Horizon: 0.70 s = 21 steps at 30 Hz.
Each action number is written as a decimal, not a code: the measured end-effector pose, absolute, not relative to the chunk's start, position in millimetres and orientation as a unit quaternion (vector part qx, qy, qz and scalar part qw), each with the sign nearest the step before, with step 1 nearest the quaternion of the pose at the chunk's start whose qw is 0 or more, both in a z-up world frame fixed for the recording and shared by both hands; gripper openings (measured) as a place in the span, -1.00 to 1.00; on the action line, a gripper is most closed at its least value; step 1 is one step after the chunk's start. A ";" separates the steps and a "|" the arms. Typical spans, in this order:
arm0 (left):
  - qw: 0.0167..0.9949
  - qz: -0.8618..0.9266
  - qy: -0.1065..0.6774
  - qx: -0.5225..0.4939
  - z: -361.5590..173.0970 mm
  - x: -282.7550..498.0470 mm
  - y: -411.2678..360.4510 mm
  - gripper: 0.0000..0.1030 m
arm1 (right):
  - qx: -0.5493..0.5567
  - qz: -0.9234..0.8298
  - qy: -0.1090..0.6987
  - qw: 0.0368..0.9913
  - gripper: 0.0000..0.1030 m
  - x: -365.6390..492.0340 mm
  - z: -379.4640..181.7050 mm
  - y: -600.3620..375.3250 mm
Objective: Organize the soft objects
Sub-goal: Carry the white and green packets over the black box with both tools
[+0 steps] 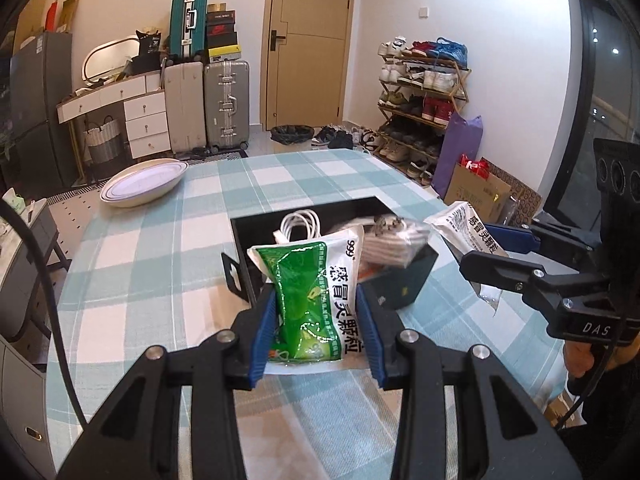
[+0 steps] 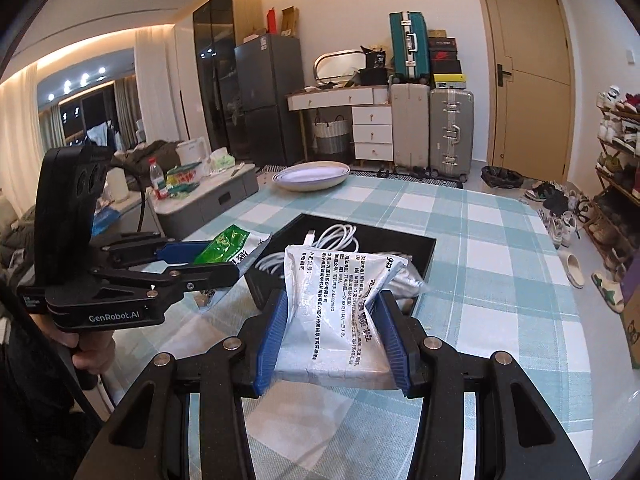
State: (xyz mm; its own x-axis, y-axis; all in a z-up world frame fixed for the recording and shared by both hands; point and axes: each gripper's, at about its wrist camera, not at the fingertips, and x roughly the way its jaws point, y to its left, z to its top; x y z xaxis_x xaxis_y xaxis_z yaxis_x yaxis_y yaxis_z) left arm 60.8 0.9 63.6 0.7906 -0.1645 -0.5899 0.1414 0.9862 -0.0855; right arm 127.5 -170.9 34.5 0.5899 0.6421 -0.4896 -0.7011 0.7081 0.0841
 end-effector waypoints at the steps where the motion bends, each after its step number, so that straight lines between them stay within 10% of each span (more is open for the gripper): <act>1: 0.947 -0.080 0.312 -0.019 65.1 63.2 1.2 -0.25 | -0.058 0.372 0.249 0.892 -0.10 129.3 36.7 -170.1; 21: 0.946 -0.050 0.318 -0.028 52.3 117.1 4.9 -0.25 | -0.061 0.332 0.265 0.903 -0.10 177.9 40.8 -133.1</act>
